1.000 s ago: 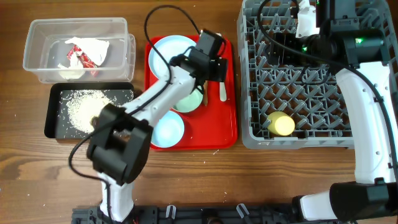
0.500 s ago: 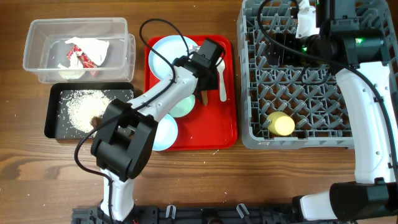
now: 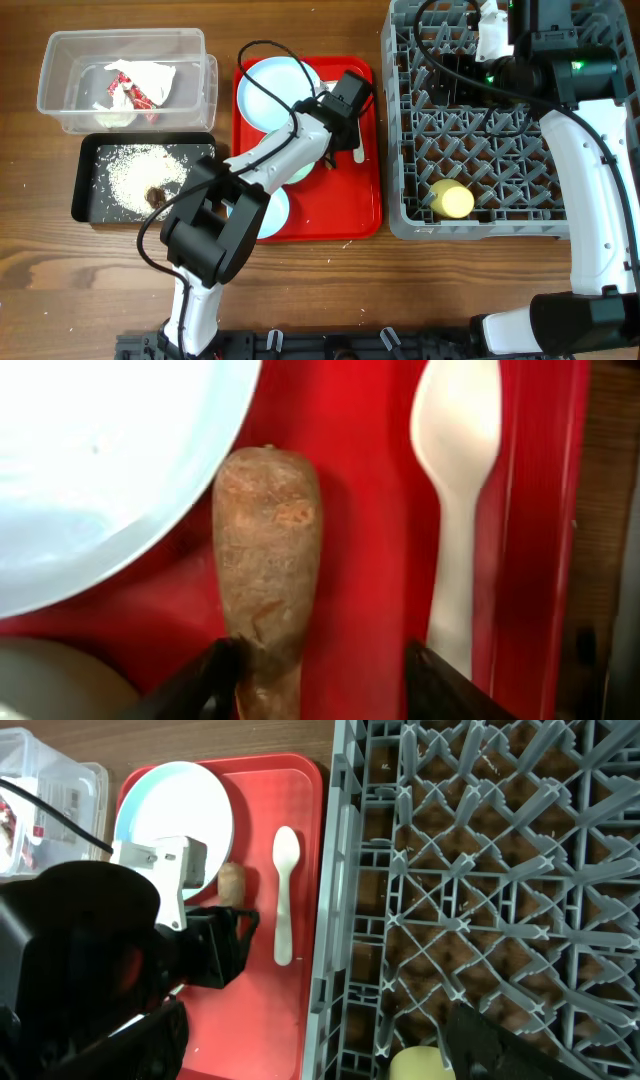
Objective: Sort waste into correct bins and load items into the dishwasher rack
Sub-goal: 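Grasp the carrot on the red tray with the left gripper, then carry the carrot left and drop it onto the black tray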
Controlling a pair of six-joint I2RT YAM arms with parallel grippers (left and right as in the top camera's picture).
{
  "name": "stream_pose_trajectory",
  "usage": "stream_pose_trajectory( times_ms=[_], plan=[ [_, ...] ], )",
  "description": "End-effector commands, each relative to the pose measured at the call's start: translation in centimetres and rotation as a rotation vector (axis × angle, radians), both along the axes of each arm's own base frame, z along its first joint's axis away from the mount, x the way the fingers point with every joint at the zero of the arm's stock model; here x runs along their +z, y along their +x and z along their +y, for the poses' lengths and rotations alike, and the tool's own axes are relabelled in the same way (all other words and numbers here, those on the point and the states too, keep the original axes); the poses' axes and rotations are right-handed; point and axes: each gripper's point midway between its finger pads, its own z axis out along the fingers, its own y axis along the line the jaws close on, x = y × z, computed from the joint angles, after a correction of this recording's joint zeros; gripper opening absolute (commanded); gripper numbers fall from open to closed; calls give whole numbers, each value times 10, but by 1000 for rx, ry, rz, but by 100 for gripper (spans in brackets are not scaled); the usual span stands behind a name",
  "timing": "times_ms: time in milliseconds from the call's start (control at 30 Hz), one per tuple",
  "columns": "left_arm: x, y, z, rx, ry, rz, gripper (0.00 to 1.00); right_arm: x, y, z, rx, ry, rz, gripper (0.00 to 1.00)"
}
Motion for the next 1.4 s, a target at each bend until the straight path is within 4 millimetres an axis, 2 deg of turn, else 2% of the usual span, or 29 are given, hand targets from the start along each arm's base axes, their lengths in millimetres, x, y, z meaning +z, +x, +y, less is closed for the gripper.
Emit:
stream_pose_trajectory(
  times_ms=[0,267,367,533,567,633,700,800,833,867,967,1033,1067,1100,1133,1167,1233,1300,1333,1367],
  plan=[
    [-5,7,4,56,13,-17,54,-1,2,-1,4,-8,1,84],
    [3,11,1,58,12,-54,53,0,5,0,3,-7,-13,84],
    [3,15,0,62,12,-70,61,1,7,0,3,-6,-20,84],
    [-17,16,-1,61,23,-54,66,1,7,0,4,-6,-20,84],
    [-17,17,-2,61,20,-57,61,1,7,0,4,-6,-20,85],
    [-18,16,-5,55,8,-51,44,1,7,0,3,-7,-20,84],
    [-20,14,-7,46,-6,-38,37,1,7,0,3,-7,-20,84],
    [-18,15,-12,39,-29,-41,15,1,7,0,17,-15,-24,85],
    [-15,16,-14,36,-38,-47,11,1,7,-1,14,-17,-24,85],
    [-4,18,-16,28,-52,-61,5,1,7,-1,15,-17,-24,85],
    [67,23,-18,19,-123,-166,4,1,7,-1,15,-18,-25,85],
    [111,21,-9,14,-150,-227,4,1,7,-1,13,-20,-26,85],
    [135,20,2,31,-164,-252,4,1,7,-1,13,-20,-26,85],
    [158,16,24,62,-168,-267,4,1,7,-1,13,-20,-25,85],
    [167,16,41,92,-162,-266,4,1,7,-1,13,-20,-25,85],
    [173,13,75,152,-136,-241,4,1,7,-1,13,-20,-25,85],
    [163,7,143,317,-79,-148,4,1,7,-1,13,-20,-26,85],
    [151,-1,199,507,-64,-67,4,1,7,-1,13,-20,-25,85],
    [146,-7,244,665,-64,-25,4,1,7,-1,13,-20,-26,85],
    [144,-12,279,785,-70,-8,4,1,7,-1,13,-20,-26,85]
  ],
)
